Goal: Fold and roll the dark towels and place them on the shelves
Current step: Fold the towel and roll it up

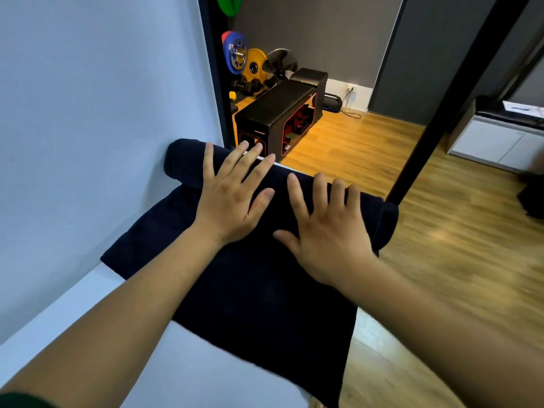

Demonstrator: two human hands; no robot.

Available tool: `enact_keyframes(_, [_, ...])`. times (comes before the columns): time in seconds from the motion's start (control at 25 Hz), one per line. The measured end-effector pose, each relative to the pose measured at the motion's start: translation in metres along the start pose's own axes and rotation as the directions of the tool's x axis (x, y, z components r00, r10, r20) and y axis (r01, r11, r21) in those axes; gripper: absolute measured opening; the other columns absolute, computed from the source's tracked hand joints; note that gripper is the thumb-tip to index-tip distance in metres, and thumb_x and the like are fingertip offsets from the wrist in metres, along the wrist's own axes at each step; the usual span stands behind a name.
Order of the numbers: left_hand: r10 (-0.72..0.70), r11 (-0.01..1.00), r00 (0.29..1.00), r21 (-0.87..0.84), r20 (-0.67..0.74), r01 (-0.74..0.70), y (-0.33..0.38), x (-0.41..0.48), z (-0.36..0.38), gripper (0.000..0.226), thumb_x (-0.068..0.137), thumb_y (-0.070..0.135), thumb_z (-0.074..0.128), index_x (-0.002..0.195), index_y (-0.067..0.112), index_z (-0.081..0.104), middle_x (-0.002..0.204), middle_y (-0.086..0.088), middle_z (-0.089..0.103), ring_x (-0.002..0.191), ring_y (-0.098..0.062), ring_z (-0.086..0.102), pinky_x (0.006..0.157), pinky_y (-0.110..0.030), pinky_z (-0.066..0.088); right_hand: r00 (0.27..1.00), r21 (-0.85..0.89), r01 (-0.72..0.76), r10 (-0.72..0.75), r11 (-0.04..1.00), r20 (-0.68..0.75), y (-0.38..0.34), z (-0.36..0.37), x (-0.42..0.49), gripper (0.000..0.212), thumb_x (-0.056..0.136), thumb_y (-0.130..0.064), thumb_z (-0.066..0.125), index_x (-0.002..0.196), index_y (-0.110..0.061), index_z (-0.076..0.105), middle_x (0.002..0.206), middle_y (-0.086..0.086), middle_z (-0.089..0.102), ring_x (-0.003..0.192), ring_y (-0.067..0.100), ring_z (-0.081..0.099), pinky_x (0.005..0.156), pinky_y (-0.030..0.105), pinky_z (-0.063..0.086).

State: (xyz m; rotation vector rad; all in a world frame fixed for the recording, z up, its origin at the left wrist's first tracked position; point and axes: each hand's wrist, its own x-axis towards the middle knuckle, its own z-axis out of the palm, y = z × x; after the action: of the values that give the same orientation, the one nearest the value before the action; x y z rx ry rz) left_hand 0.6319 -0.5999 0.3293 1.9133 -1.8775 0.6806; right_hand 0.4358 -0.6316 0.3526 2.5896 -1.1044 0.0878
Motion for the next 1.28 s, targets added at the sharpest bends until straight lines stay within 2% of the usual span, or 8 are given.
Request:
enact_keyframes(0.2, [-0.004,0.997,1.000,-0.072,-0.011,0.003,0.001,-0.022,-0.013,0.054,0.100,0.046,0.028,0.142,0.017,0.047,0.149,-0.004,0.045,0.142,-0.024,0.035,0.118,-0.056,0.015,0.994,0.082,0.051,-0.059,0.995,0.088,-0.033,-0.014,-0.046,0.083,0.093,-0.070,0.010,0.146,-0.017,-0.025,0.152,0.036,-0.025,0.140,0.057,-0.018,0.111,0.066,-0.013])
enact_keyframes(0.28, [0.022,0.997,1.000,-0.072,0.016,-0.021,-0.002,-0.037,-0.018,0.055,0.099,0.046,0.031,0.144,0.016,0.043,0.153,-0.005,0.040,0.145,-0.025,0.029,0.118,-0.058,0.013,0.989,0.064,0.097,-0.104,0.993,0.107,-0.034,-0.018,-0.055,0.081,0.094,-0.066,0.020,0.152,-0.019,-0.011,0.153,0.038,-0.016,0.141,0.060,-0.008,0.111,0.066,-0.007])
enact_keyframes(0.4, [0.026,0.997,0.999,-0.080,0.034,-0.023,-0.005,-0.045,-0.023,0.055,0.099,0.045,0.036,0.145,0.016,0.040,0.153,-0.006,0.039,0.146,-0.026,0.027,0.119,-0.058,0.011,0.988,0.140,0.137,-0.124,0.981,-0.092,-0.009,-0.033,-0.038,0.077,0.086,-0.055,0.059,0.150,-0.021,0.036,0.139,0.028,0.046,0.120,0.050,0.045,0.098,0.057,0.036])
enact_keyframes(0.44, [0.014,0.996,0.999,-0.085,0.041,-0.011,-0.005,-0.044,-0.023,0.055,0.099,0.045,0.036,0.145,0.016,0.039,0.153,-0.006,0.038,0.146,-0.026,0.026,0.120,-0.057,0.009,0.987,0.183,0.146,-0.130,0.972,-0.097,0.004,-0.040,-0.027,0.078,0.083,-0.056,0.063,0.149,-0.024,0.037,0.133,0.018,0.053,0.115,0.042,0.049,0.092,0.051,0.041])
enact_keyframes(0.6, [-0.002,0.999,0.997,-0.036,0.074,0.005,-0.001,-0.044,-0.022,0.057,0.100,0.047,0.032,0.150,0.019,0.032,0.159,-0.006,0.028,0.150,-0.027,0.015,0.120,-0.057,0.003,0.952,0.263,0.145,-0.207,0.954,0.227,0.038,-0.041,0.012,0.083,0.085,-0.078,0.033,0.151,-0.045,-0.005,0.146,0.000,0.040,0.122,0.026,0.049,0.076,0.034,0.045])
enact_keyframes(0.84, [0.013,0.999,0.992,0.035,0.124,-0.017,0.001,-0.044,-0.019,0.069,0.097,0.056,0.034,0.155,0.022,0.018,0.164,-0.012,0.007,0.151,-0.034,-0.002,0.116,-0.066,-0.001,0.976,0.239,-0.005,-0.048,0.971,0.213,0.018,-0.029,0.023,0.078,0.090,-0.074,0.031,0.151,-0.037,-0.001,0.134,0.010,0.048,0.110,0.034,0.056,0.068,0.038,0.038])
enact_keyframes(1.08, [0.009,0.999,1.000,-0.049,0.020,-0.008,-0.001,-0.047,-0.024,0.059,0.101,0.053,0.018,0.150,0.023,0.033,0.159,-0.006,0.028,0.150,-0.030,0.014,0.114,-0.069,0.000,0.999,-0.063,0.026,-0.023,0.998,0.040,-0.038,-0.016,-0.022,0.079,0.100,-0.053,0.029,0.151,-0.017,-0.019,0.139,0.030,0.029,0.112,0.047,0.044,0.090,0.054,0.038])
enact_keyframes(1.28, [0.012,0.998,1.000,-0.055,-0.023,-0.013,-0.001,-0.048,-0.027,0.055,0.101,0.051,0.020,0.142,0.021,0.041,0.153,-0.007,0.040,0.148,-0.030,0.023,0.114,-0.068,0.000,0.996,-0.024,0.081,-0.080,0.996,0.034,-0.033,-0.021,-0.037,0.079,0.096,-0.059,0.022,0.153,-0.019,-0.016,0.148,0.029,0.023,0.127,0.051,0.033,0.101,0.061,0.028])
